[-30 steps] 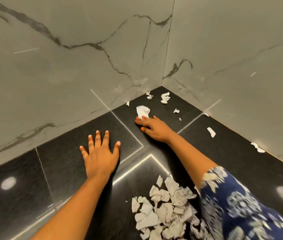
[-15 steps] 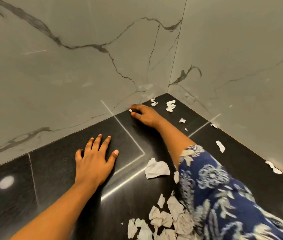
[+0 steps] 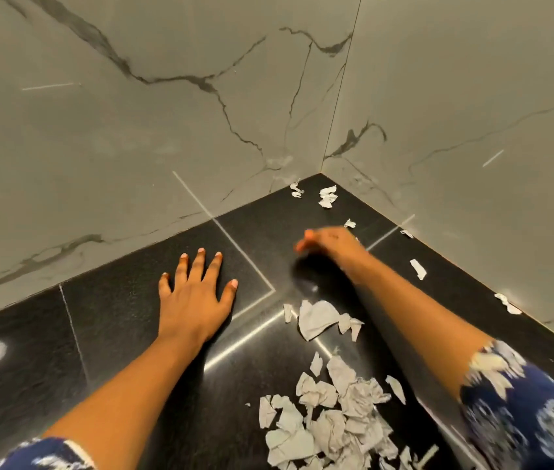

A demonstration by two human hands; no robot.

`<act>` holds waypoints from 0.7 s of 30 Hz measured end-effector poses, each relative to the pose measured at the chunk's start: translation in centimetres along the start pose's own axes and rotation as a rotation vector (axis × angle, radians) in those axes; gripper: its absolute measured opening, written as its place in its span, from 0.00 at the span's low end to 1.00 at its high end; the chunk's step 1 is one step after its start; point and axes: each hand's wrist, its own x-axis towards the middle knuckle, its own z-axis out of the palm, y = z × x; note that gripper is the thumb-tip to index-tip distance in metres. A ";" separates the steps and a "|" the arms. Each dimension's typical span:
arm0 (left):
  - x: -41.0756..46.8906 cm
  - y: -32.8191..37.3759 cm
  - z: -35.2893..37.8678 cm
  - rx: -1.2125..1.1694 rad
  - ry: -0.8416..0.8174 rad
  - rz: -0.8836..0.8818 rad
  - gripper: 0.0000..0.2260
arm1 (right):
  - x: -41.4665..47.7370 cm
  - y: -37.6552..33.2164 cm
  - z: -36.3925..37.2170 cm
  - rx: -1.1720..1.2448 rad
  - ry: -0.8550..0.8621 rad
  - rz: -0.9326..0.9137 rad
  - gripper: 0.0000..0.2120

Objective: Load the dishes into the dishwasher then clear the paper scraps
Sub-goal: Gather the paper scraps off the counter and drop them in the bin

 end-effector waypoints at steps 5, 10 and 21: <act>0.5 -0.3 0.3 -0.005 0.008 0.033 0.27 | 12.7 0.3 -2.1 -0.699 0.240 -0.082 0.17; 0.4 -0.3 0.5 -0.014 0.040 0.008 0.35 | 17.7 2.7 -1.9 -0.874 0.273 -0.118 0.18; 0.2 -0.2 0.1 -0.049 0.027 0.030 0.28 | -2.7 3.1 -3.5 -0.536 -0.133 -0.173 0.12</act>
